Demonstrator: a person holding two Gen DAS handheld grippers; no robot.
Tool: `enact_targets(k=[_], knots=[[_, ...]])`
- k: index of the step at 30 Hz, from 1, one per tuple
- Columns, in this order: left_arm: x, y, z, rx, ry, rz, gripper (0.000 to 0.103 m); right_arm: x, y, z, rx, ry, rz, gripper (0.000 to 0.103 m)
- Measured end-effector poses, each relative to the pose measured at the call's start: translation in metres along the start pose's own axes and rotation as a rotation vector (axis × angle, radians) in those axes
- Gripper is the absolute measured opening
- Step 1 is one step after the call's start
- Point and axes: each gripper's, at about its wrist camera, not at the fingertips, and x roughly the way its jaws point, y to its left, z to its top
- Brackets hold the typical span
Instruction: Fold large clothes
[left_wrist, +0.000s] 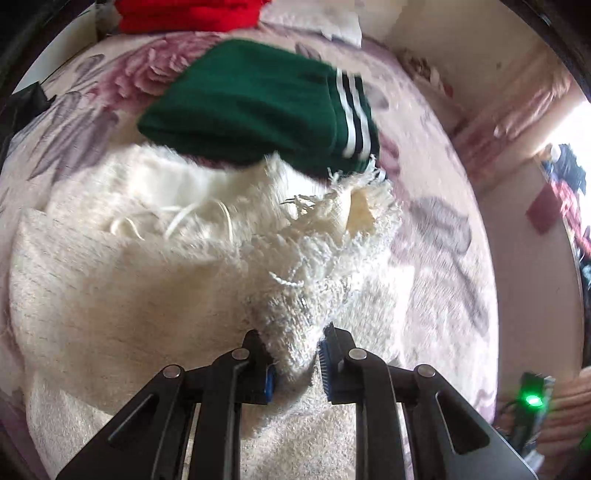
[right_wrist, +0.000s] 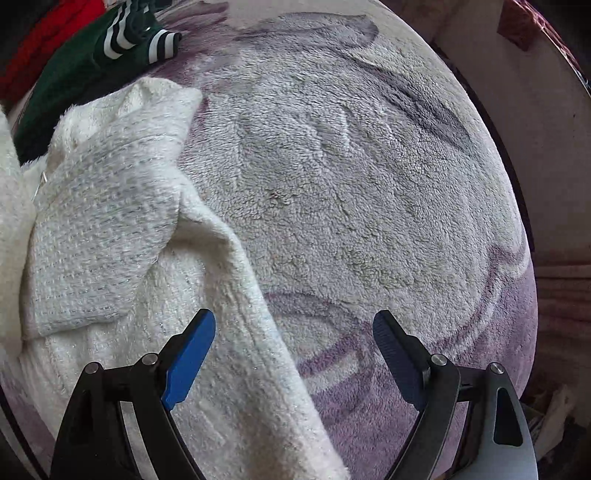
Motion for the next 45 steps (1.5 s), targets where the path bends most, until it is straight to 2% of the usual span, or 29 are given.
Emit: enact_targets(k=[1, 3, 5, 6, 9, 11, 14, 17, 19, 22, 23, 24, 25, 26, 30, 32, 35, 39, 40, 42, 43, 45], knots=[[0.003, -0.006, -0.004, -0.002, 0.022, -0.002, 0.019, 0.001, -0.007, 0.002, 0.015, 0.009, 0.026, 0.089], [0.01, -0.008, -0.002, -0.013, 0.072, -0.021, 0.034, 0.002, -0.022, 0.008, 0.057, 0.038, 0.112, 0.089], [0.003, -0.015, 0.001, -0.024, 0.073, -0.076, 0.071, 0.003, -0.035, 0.012, 0.106, 0.071, 0.222, 0.089], [-0.004, -0.018, 0.003, -0.02, 0.061, -0.093, 0.076, 0.003, -0.041, 0.015, 0.138, 0.09, 0.287, 0.089], [-0.018, -0.015, 0.006, -0.012, 0.049, -0.086, 0.077, -0.002, -0.051, 0.026, 0.207, 0.113, 0.418, 0.089], [-0.029, 0.002, 0.009, -0.024, 0.055, -0.042, 0.077, -0.011, -0.047, 0.037, 0.219, 0.108, 0.486, 0.089], [-0.05, 0.048, 0.006, -0.053, 0.053, 0.08, 0.077, -0.028, -0.013, 0.052, 0.177, 0.083, 0.573, 0.089], [-0.068, 0.11, 0.007, -0.099, 0.044, 0.253, 0.077, -0.035, 0.04, 0.069, 0.102, 0.073, 0.631, 0.089], [-0.077, 0.155, 0.007, -0.133, 0.038, 0.366, 0.077, -0.026, 0.075, 0.079, 0.04, 0.087, 0.614, 0.089], [-0.082, 0.211, 0.007, -0.188, 0.038, 0.477, 0.077, 0.0, 0.117, 0.083, -0.026, 0.183, 0.552, 0.089], [-0.083, 0.222, 0.007, -0.204, 0.029, 0.493, 0.077, 0.007, 0.128, 0.083, -0.051, 0.218, 0.556, 0.079], [-0.083, 0.231, 0.008, -0.22, 0.021, 0.503, 0.077, 0.01, 0.139, 0.081, -0.08, 0.235, 0.553, 0.045], [-0.086, 0.241, 0.008, -0.241, 0.016, 0.513, 0.077, 0.011, 0.147, 0.079, -0.114, 0.242, 0.522, 0.018], [-0.087, 0.247, 0.009, -0.254, 0.01, 0.517, 0.077, 0.006, 0.152, 0.075, -0.133, 0.224, 0.482, 0.006], [-0.091, 0.259, 0.016, -0.315, -0.02, 0.481, 0.077, -0.033, 0.132, 0.081, -0.055, 0.082, 0.466, 0.006], [-0.087, 0.259, 0.023, -0.333, -0.03, 0.447, 0.077, -0.042, 0.12, 0.092, -0.021, 0.053, 0.463, 0.006], [-0.065, 0.256, 0.039, -0.305, -0.024, 0.436, 0.077, -0.031, 0.116, 0.101, -0.019, 0.066, 0.439, 0.006], [-0.012, 0.266, 0.053, -0.247, 0.061, 0.512, 0.077, -0.009, 0.13, 0.109, -0.075, 0.044, 0.323, 0.006], [0.007, 0.275, 0.054, -0.242, 0.103, 0.539, 0.077, 0.0, 0.131, 0.11, -0.074, 0.053, 0.308, 0.006], [0.028, 0.292, 0.053, -0.254, 0.146, 0.535, 0.083, 0.015, 0.136, 0.113, -0.079, 0.077, 0.283, 0.006], [0.031, 0.3, 0.053, -0.266, 0.148, 0.519, 0.091, 0.02, 0.137, 0.113, -0.102, 0.093, 0.266, 0.006], [0.022, 0.302, 0.056, -0.26, 0.142, 0.521, 0.092, 0.024, 0.141, 0.117, -0.106, 0.12, 0.251, 0.007]])
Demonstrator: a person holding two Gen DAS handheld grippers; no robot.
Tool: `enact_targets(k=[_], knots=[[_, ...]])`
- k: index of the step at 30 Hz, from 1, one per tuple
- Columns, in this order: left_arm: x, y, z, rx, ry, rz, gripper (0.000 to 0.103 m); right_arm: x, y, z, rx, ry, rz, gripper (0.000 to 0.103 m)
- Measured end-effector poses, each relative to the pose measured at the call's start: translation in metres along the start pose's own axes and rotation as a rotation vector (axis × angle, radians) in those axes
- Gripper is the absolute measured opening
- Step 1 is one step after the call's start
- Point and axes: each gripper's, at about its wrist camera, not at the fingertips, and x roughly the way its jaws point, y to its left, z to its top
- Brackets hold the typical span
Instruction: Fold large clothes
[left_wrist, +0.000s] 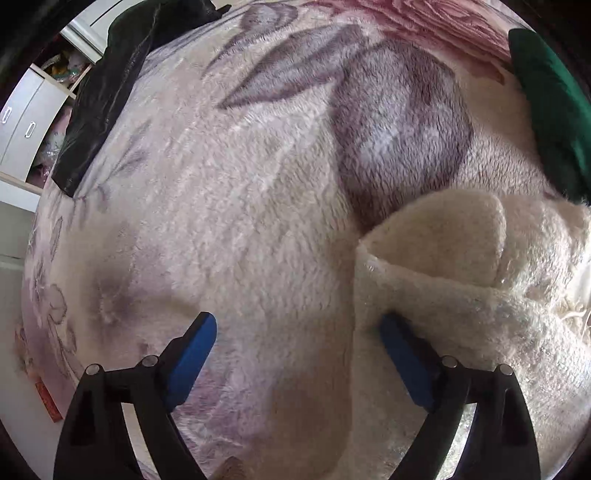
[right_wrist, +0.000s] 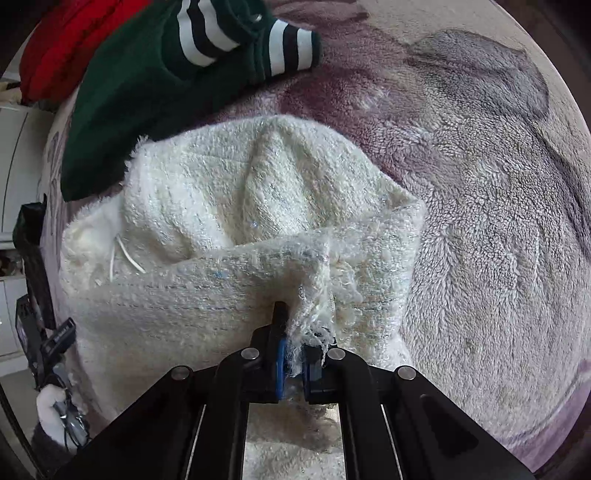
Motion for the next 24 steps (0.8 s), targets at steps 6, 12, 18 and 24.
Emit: enact_targets(k=[6, 12, 18, 24], knots=[[-0.072, 0.001, -0.005, 0.071, -0.158, 0.043, 0.092, -0.065, 0.011, 0.002, 0.045, -0.018, 0.078, 0.04], [-0.069, -0.044, 0.008, 0.191, -0.213, 0.11, 0.093, -0.058, 0.106, 0.016, -0.1, 0.003, 0.292, 0.057], [-0.021, -0.073, 0.025, 0.279, -0.181, 0.193, 0.093, 0.063, 0.206, 0.048, -0.265, 0.197, 0.288, 0.057], [-0.023, -0.067, 0.024, 0.273, -0.194, 0.171, 0.095, 0.11, 0.254, 0.041, -0.459, 0.224, 0.176, 0.007]])
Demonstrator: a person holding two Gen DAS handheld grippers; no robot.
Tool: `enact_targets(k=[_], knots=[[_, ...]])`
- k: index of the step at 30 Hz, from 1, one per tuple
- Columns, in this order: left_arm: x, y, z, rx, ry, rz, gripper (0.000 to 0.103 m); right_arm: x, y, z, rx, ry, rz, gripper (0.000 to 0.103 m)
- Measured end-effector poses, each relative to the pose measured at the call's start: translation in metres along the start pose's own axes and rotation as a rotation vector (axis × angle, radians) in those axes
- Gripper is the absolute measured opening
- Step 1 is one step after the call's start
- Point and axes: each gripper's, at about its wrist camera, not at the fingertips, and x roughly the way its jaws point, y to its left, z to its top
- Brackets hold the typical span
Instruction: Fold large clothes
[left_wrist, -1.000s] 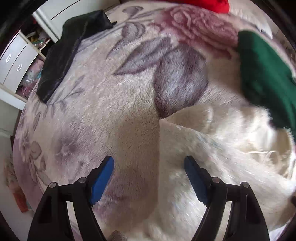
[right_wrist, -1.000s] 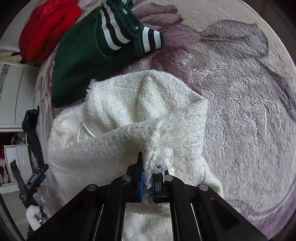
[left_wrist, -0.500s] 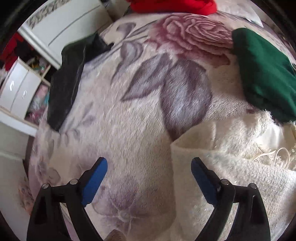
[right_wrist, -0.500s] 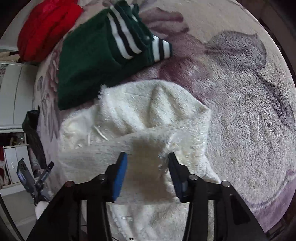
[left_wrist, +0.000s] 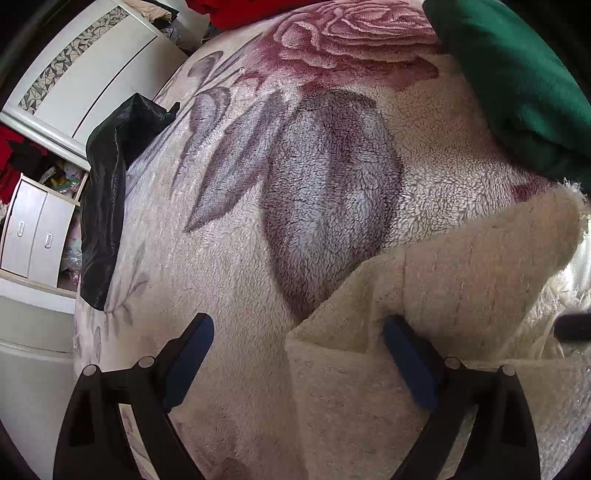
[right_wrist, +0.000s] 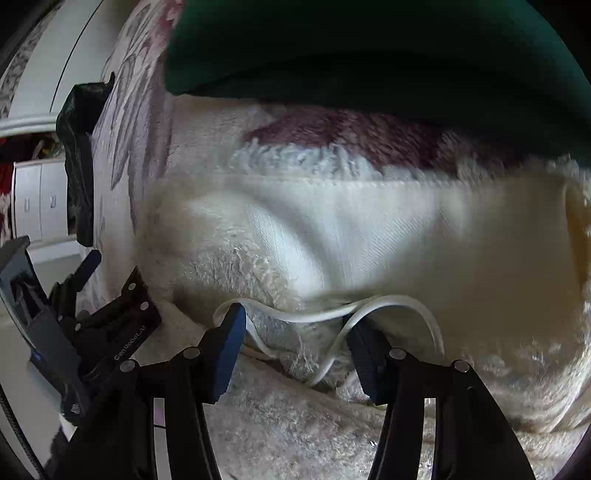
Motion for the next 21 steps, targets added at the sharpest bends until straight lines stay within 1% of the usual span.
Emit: enact_targets(k=[1, 4, 7, 8, 10, 11, 12, 13, 14, 15, 16, 17, 18, 19, 21], knots=[[0.0, 0.0, 0.0, -0.003, 0.0, 0.0, 0.095, -0.001, 0.004, -0.001, -0.011, -0.001, -0.012, 0.007], [-0.01, 0.001, 0.004, -0.026, -0.013, 0.0, 0.095, -0.016, 0.016, -0.006, 0.004, -0.079, -0.078, 0.006], [-0.017, 0.005, 0.011, -0.046, -0.028, -0.003, 0.095, -0.028, 0.021, -0.003, 0.036, -0.169, -0.132, 0.006], [-0.017, 0.005, 0.012, -0.045, -0.026, -0.001, 0.095, -0.027, 0.023, 0.001, 0.031, -0.168, -0.126, 0.006], [-0.018, 0.004, 0.013, -0.035, -0.016, 0.005, 0.095, -0.009, 0.018, 0.019, 0.068, -0.069, -0.081, 0.006], [-0.019, 0.004, 0.013, -0.028, -0.016, 0.007, 0.095, -0.009, 0.011, 0.024, 0.104, -0.052, -0.06, 0.008], [-0.024, 0.005, 0.012, -0.023, -0.022, 0.01, 0.095, -0.016, 0.003, 0.024, 0.142, -0.032, -0.005, 0.011], [-0.028, 0.007, 0.012, -0.024, -0.029, 0.011, 0.095, -0.031, -0.006, 0.022, 0.19, -0.036, 0.046, 0.014], [-0.034, 0.008, 0.011, -0.026, -0.039, 0.009, 0.095, -0.049, -0.017, 0.02, 0.231, -0.071, 0.06, 0.021], [-0.04, 0.01, 0.01, -0.032, -0.045, 0.006, 0.095, -0.068, -0.026, 0.015, 0.26, -0.109, 0.056, 0.037], [-0.049, 0.011, 0.009, -0.042, -0.055, 0.003, 0.095, -0.089, -0.036, 0.007, 0.283, -0.152, 0.038, 0.046], [-0.056, 0.011, 0.009, -0.047, -0.066, 0.003, 0.095, -0.104, -0.045, -0.001, 0.309, -0.181, -0.001, 0.058], [-0.063, 0.01, 0.008, -0.052, -0.08, 0.006, 0.095, -0.114, -0.054, -0.009, 0.341, -0.193, -0.043, 0.06], [-0.072, 0.006, 0.008, -0.054, -0.098, 0.008, 0.095, -0.117, -0.061, -0.015, 0.37, -0.188, -0.052, 0.06], [-0.079, -0.008, 0.008, -0.034, -0.114, 0.011, 0.095, -0.107, -0.074, -0.025, 0.418, -0.148, 0.001, 0.06]])
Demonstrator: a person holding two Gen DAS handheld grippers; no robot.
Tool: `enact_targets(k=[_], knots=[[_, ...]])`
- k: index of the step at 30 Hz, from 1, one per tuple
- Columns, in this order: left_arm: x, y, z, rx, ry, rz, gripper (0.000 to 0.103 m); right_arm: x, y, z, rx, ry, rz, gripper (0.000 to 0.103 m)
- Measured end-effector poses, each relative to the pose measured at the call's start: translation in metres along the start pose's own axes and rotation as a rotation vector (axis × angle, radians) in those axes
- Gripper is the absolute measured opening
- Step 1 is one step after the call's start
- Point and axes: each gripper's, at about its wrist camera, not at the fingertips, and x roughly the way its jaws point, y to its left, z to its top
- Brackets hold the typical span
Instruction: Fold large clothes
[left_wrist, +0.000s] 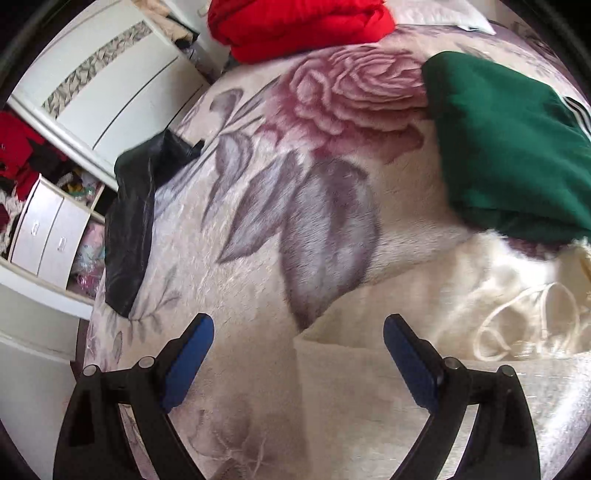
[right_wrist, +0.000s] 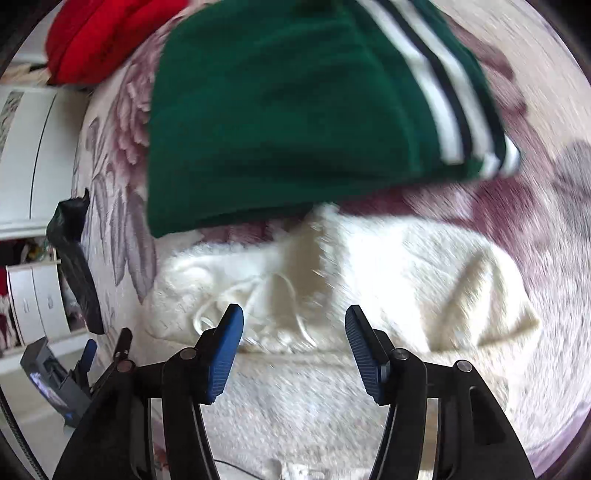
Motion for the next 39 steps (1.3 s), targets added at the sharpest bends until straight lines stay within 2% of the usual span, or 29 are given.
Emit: enact_targets(k=[3, 5, 7, 8, 10, 11, 12, 14, 16, 18, 20, 22, 23, 24, 26, 28, 29, 31, 33, 35, 38, 39], knots=[[0.011, -0.022, -0.001, 0.038, 0.019, -0.006, 0.095, 0.035, -0.008, -0.002, 0.043, 0.055, 0.014, 0.06], [0.026, -0.04, -0.003, 0.078, 0.038, 0.0, 0.095, 0.064, -0.009, 0.001, 0.059, 0.073, -0.029, 0.058], [0.04, -0.052, -0.008, 0.118, 0.059, 0.007, 0.095, 0.082, -0.015, 0.005, 0.123, 0.042, -0.094, 0.021], [0.047, -0.057, -0.01, 0.133, 0.066, 0.01, 0.095, 0.086, -0.016, 0.006, 0.142, 0.023, -0.085, 0.011], [0.052, -0.059, -0.013, 0.139, 0.075, 0.008, 0.095, 0.082, -0.008, 0.008, 0.144, -0.026, -0.12, 0.006], [0.052, -0.059, -0.015, 0.134, 0.073, 0.006, 0.095, 0.075, 0.002, 0.009, 0.103, -0.069, -0.144, 0.001], [0.051, -0.057, -0.015, 0.125, 0.071, 0.002, 0.095, 0.069, 0.01, 0.011, 0.065, -0.109, -0.148, 0.001], [0.049, -0.055, -0.015, 0.114, 0.075, 0.001, 0.095, 0.069, 0.021, 0.019, 0.024, -0.12, -0.164, 0.001], [0.046, -0.053, -0.014, 0.109, 0.076, 0.005, 0.095, 0.082, 0.025, 0.027, -0.006, -0.039, -0.154, 0.001], [0.037, -0.048, -0.012, 0.097, 0.069, -0.005, 0.095, 0.083, 0.03, 0.026, -0.047, 0.031, -0.105, 0.003], [0.02, -0.037, -0.009, 0.077, 0.036, -0.008, 0.095, 0.069, 0.033, 0.009, -0.094, 0.084, -0.017, 0.005], [0.001, -0.025, -0.009, 0.053, 0.009, -0.014, 0.095, 0.039, 0.021, -0.015, -0.095, 0.075, 0.038, 0.028], [-0.009, -0.018, -0.011, 0.043, 0.001, -0.015, 0.095, 0.022, 0.011, -0.029, -0.09, 0.059, 0.041, 0.054], [-0.017, -0.013, -0.013, 0.037, 0.0, -0.02, 0.095, 0.003, -0.002, -0.044, -0.082, 0.033, 0.034, 0.066], [-0.035, -0.002, -0.024, 0.02, -0.003, -0.019, 0.095, -0.029, -0.036, -0.075, -0.061, -0.011, -0.024, 0.066], [-0.048, 0.005, -0.041, 0.023, 0.012, -0.012, 0.095, -0.054, -0.07, -0.094, -0.042, -0.025, -0.123, 0.066], [-0.053, 0.007, -0.049, 0.023, 0.023, -0.009, 0.095, -0.065, -0.102, -0.105, -0.036, -0.019, -0.171, 0.066], [-0.06, 0.009, -0.07, 0.032, 0.056, 0.003, 0.095, -0.061, -0.134, -0.12, -0.015, 0.022, -0.248, 0.066], [-0.062, 0.008, -0.092, 0.039, 0.093, 0.014, 0.095, -0.051, -0.167, -0.129, -0.002, 0.044, -0.259, 0.066], [-0.059, 0.002, -0.118, 0.064, 0.145, 0.042, 0.095, -0.029, -0.172, -0.126, -0.036, 0.03, -0.247, 0.066], [-0.054, 0.0, -0.154, 0.06, 0.222, 0.058, 0.095, 0.011, -0.147, -0.111, -0.235, 0.026, -0.281, 0.066], [-0.053, 0.0, -0.164, 0.058, 0.242, 0.068, 0.095, 0.022, -0.139, -0.109, -0.303, 0.022, -0.323, 0.055]])
